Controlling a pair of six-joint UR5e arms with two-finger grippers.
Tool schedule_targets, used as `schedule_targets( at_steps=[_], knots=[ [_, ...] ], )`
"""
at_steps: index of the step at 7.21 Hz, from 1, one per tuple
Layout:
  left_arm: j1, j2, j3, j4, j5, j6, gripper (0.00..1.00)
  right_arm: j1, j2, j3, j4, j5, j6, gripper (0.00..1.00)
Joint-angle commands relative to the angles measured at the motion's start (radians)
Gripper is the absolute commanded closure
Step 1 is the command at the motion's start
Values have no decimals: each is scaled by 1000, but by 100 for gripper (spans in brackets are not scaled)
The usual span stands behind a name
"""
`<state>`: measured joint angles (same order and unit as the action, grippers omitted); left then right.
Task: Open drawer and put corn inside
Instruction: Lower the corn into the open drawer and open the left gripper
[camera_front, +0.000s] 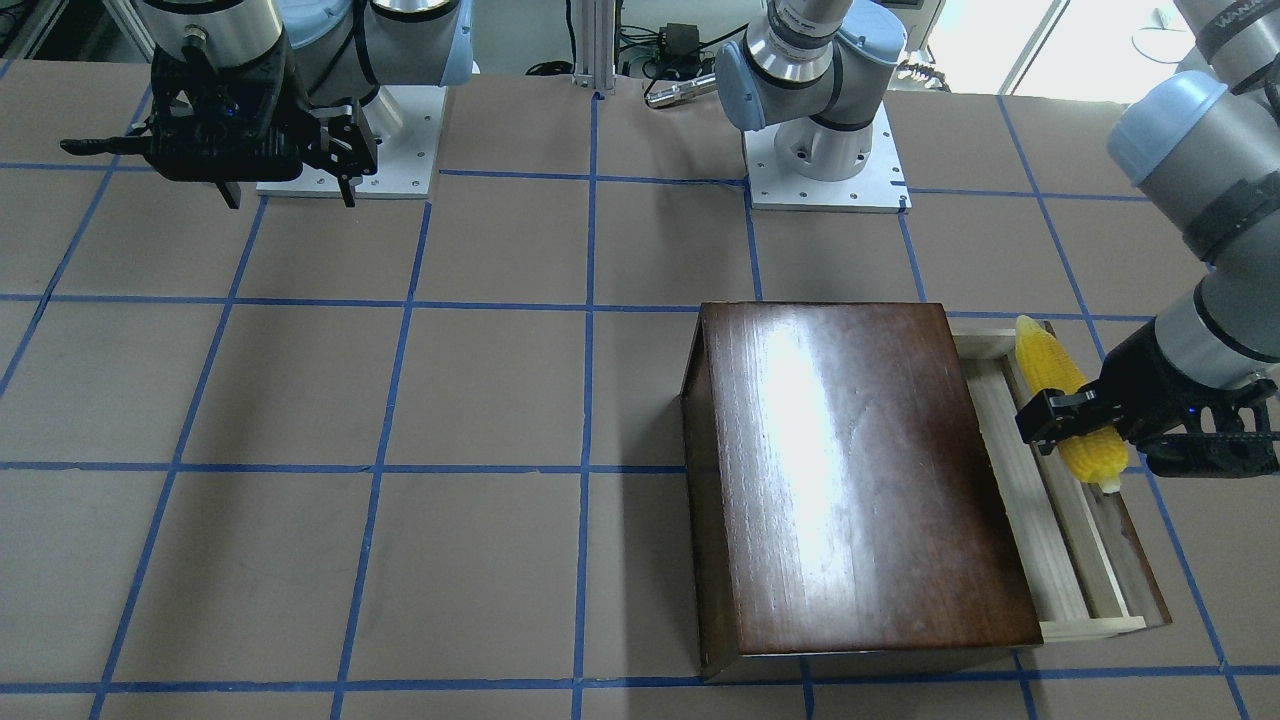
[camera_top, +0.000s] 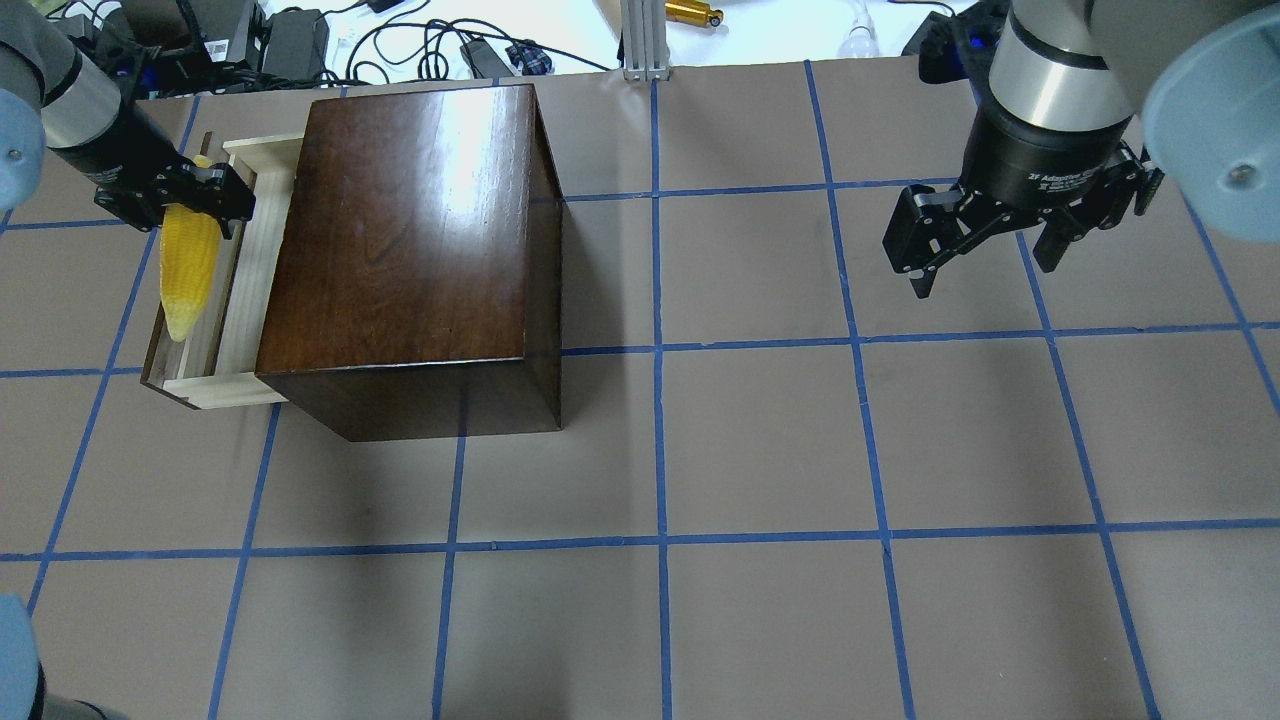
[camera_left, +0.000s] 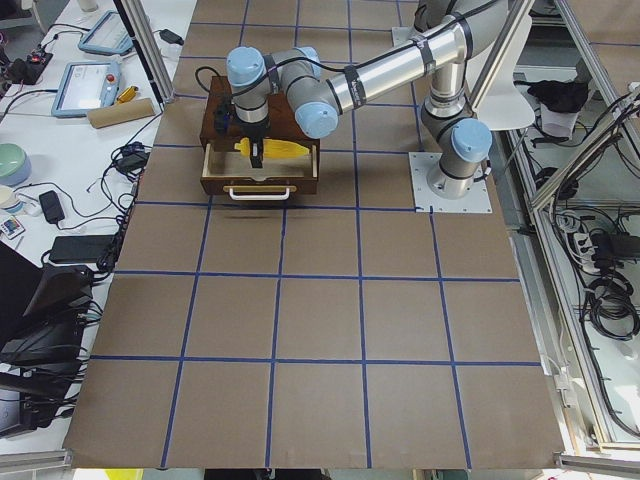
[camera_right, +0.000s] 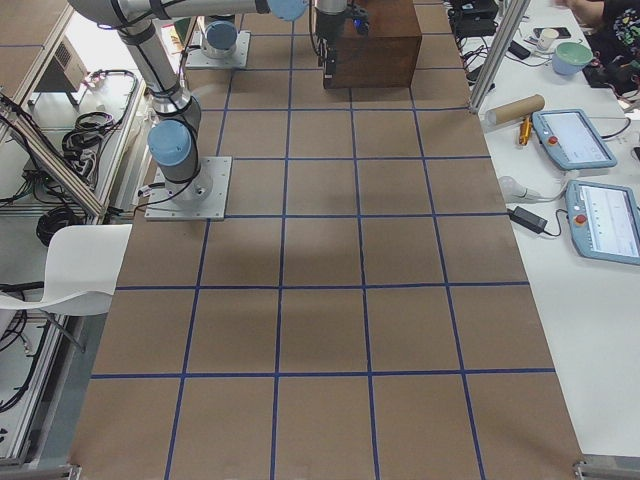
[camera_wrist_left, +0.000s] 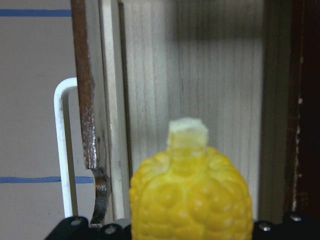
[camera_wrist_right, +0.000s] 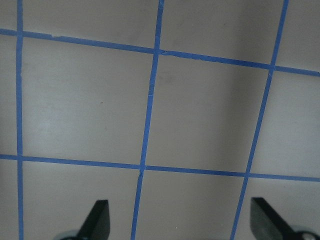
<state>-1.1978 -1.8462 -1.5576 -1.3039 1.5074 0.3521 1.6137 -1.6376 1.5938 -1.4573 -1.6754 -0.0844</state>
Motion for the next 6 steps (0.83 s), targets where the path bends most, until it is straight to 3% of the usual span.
schedule_targets(
  at_steps=[1,3,6],
  knots=[
    [-2,11,1,-2,1,-4,0,0,1,0,0,0,0,0],
    [-11,53,1,-18,7,-4,0,0,-1,0,0,0,0,0],
    [-60,206,16,-159,5,-27,0,0,1,0,0,0,0,0]
  ],
)
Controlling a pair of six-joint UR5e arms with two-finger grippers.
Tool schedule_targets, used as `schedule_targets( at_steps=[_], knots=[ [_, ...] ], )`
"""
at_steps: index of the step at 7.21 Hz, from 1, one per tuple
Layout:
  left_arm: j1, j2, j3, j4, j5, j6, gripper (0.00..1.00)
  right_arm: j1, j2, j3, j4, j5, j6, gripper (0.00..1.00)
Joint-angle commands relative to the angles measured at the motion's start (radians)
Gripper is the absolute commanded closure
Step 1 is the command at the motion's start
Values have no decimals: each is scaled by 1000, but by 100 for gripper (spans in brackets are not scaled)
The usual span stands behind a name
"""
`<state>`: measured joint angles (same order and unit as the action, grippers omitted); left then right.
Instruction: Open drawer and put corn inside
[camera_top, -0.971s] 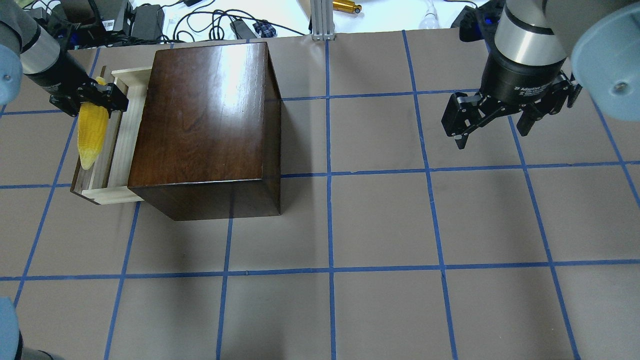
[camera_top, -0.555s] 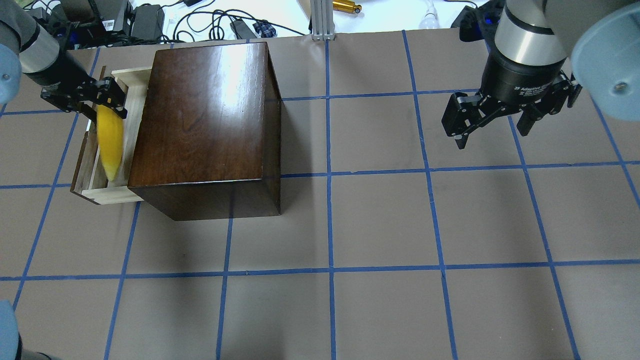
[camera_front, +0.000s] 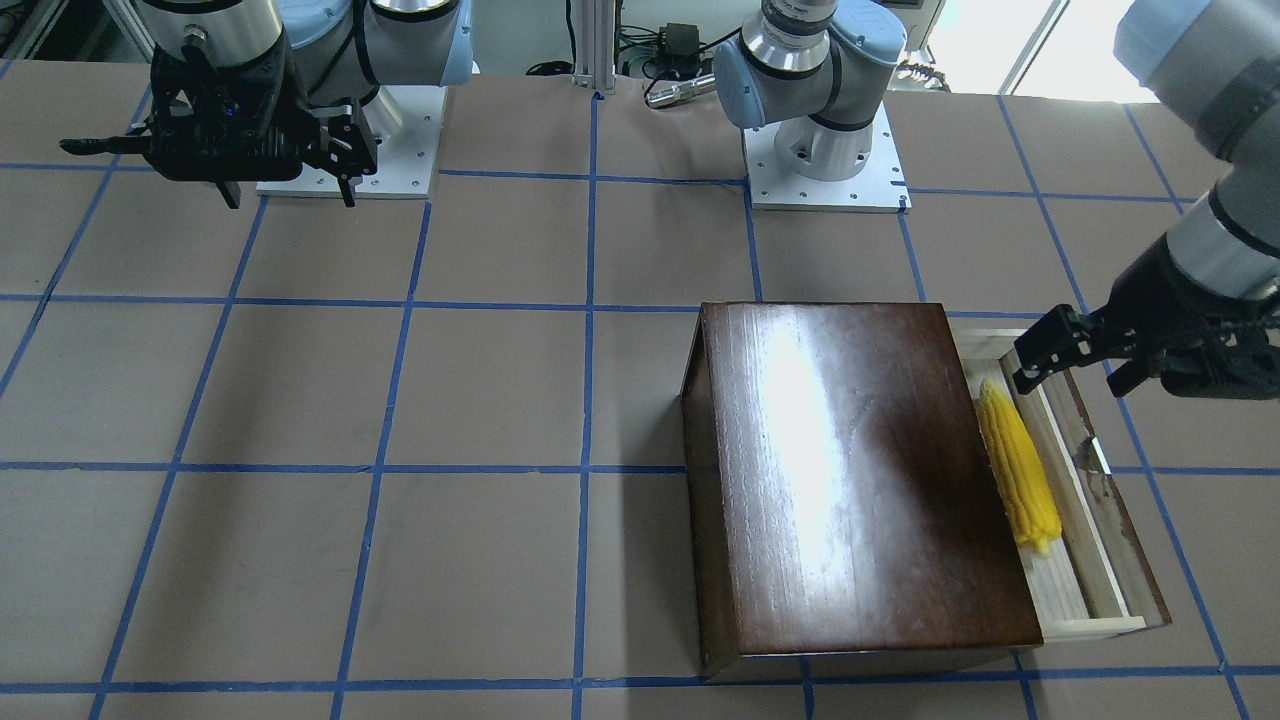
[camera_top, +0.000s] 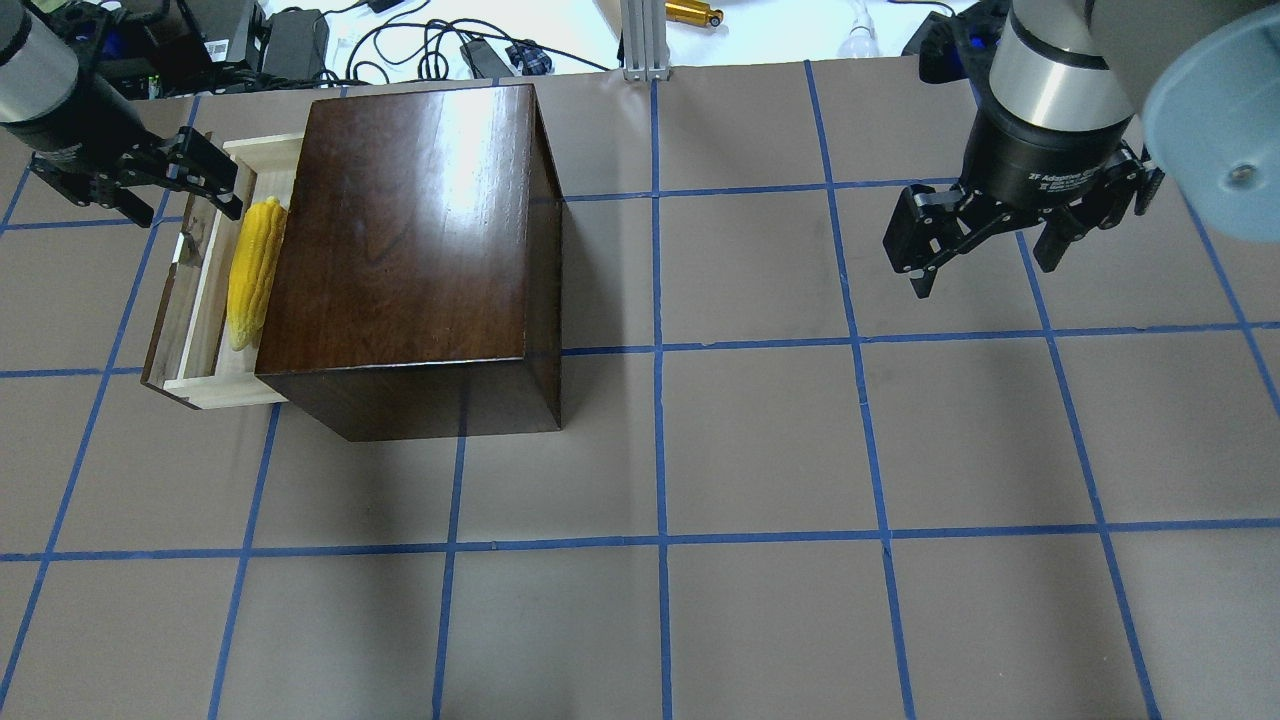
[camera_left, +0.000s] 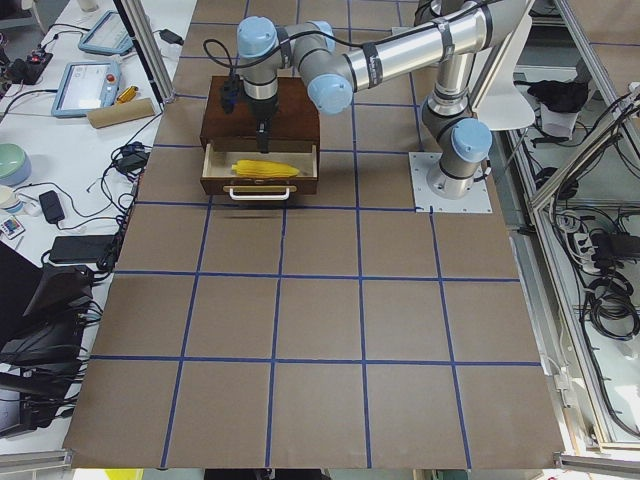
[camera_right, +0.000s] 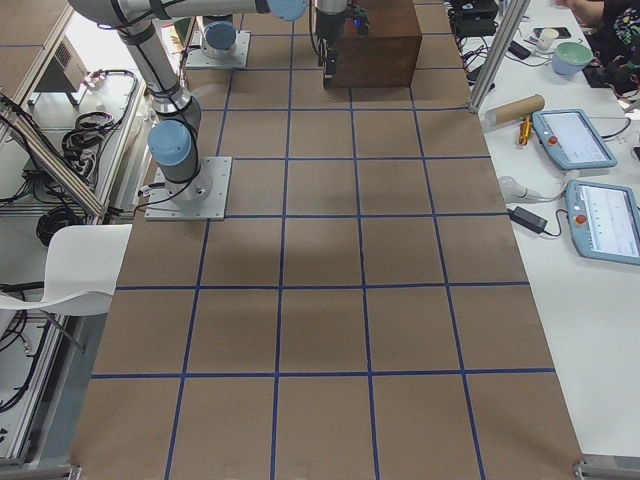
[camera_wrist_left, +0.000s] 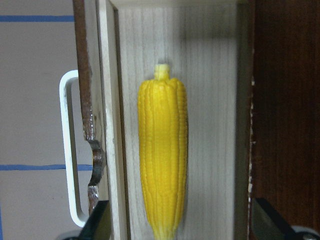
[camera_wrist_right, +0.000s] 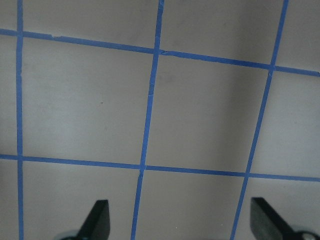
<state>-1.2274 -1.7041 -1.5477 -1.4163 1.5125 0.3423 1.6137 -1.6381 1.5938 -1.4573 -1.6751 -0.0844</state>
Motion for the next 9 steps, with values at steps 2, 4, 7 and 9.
schedule_targets(
  at_steps=[2,4,7,9],
  knots=[
    [-174,139,-2,-87,15,-159,0,0,1,0,0,0,0,0],
    [-289,138,-6,-115,18,-216,0,0,0,0,0,0,0,0],
    [-343,141,-9,-130,8,-273,0,0,0,0,0,0,0,0],
    [-343,146,-9,-131,12,-273,0,0,0,0,0,0,0,0]
  ],
)
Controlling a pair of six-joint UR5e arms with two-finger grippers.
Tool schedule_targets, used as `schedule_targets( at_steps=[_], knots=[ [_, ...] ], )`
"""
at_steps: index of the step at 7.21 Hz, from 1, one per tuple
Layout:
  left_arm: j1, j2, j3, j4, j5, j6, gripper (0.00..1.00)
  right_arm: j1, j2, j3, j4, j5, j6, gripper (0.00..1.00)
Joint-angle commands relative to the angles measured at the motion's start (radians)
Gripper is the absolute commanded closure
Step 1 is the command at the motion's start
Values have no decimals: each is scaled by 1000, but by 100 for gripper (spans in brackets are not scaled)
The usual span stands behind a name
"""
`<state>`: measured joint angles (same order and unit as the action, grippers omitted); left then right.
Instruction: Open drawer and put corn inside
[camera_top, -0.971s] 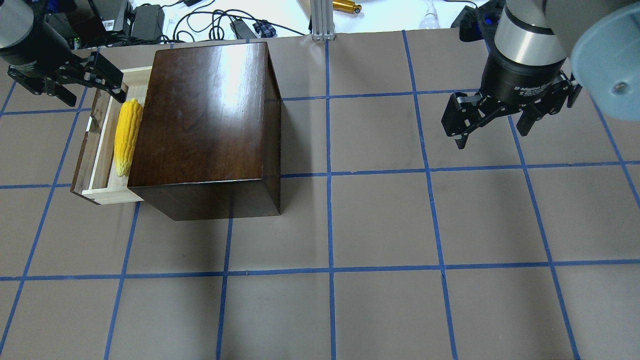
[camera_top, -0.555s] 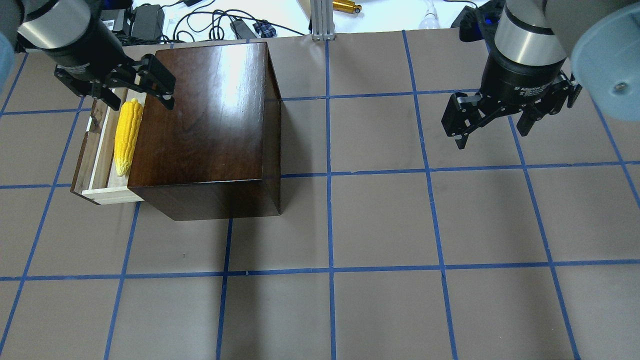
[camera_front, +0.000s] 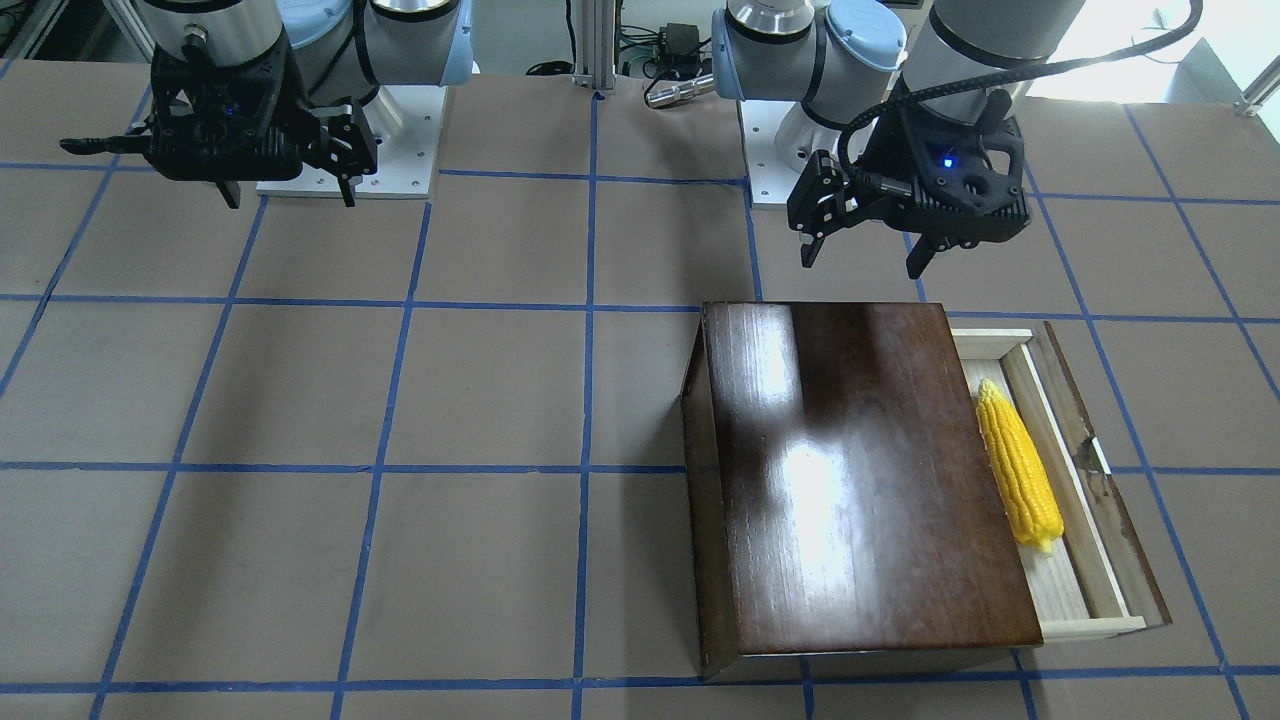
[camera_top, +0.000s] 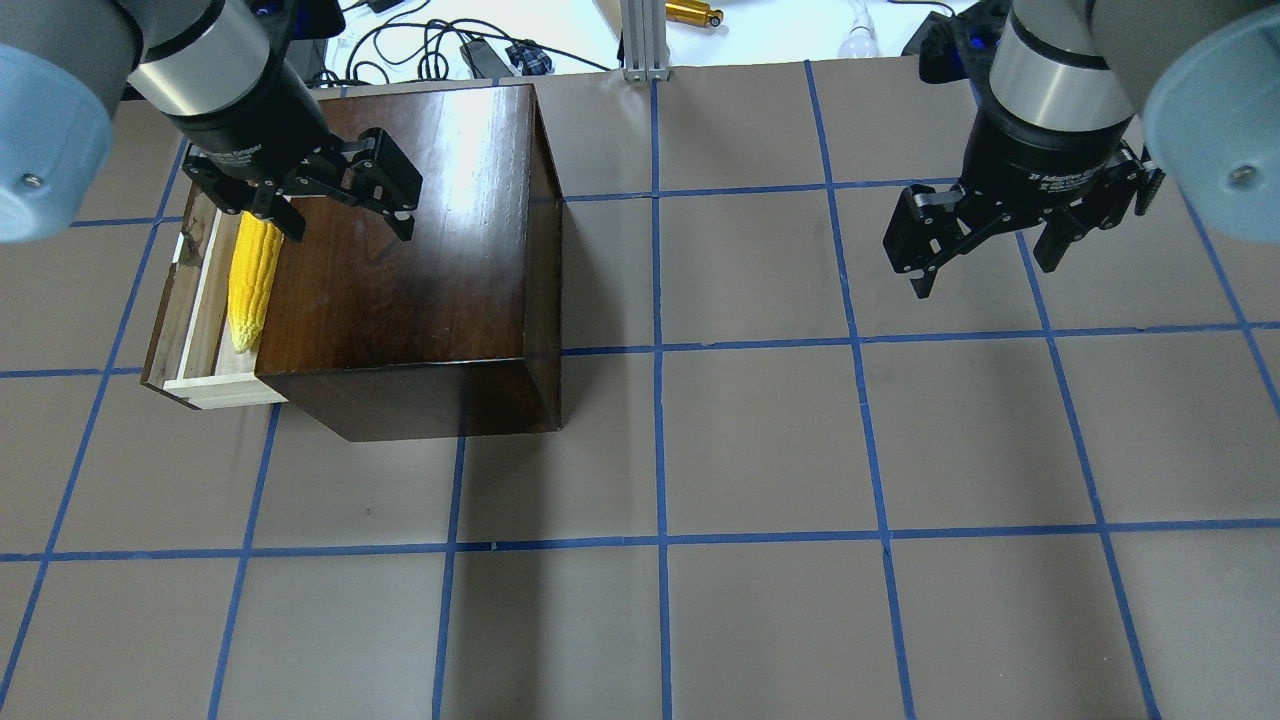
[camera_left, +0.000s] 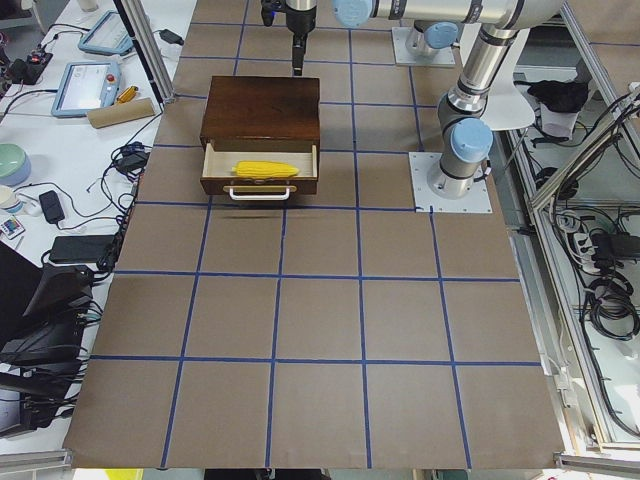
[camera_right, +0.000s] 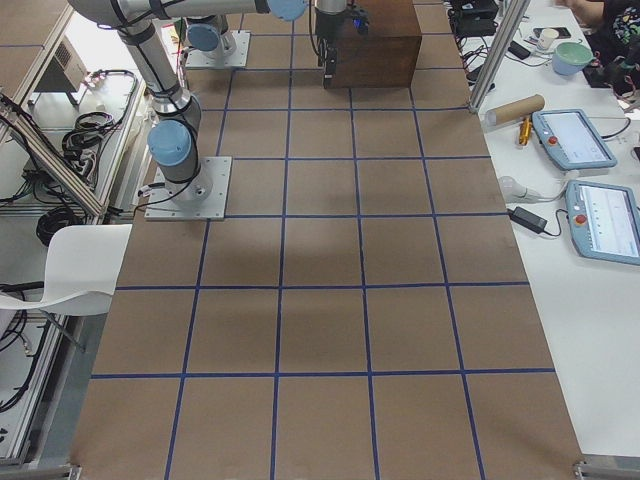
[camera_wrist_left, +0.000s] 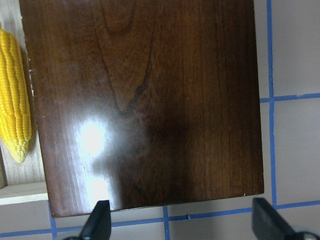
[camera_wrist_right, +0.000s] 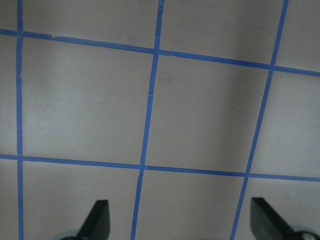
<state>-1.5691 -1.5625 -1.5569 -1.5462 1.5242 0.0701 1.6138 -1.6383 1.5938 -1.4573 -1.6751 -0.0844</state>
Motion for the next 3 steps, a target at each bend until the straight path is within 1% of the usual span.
schedule_targets(
  at_steps=[1,3],
  knots=[
    [-2,13,-3,-8,1,-1,0,0,0,0,0,0,0,0],
    [-2,16,-2,-6,2,-1,0,0,2,0,0,0,0,0]
  ],
)
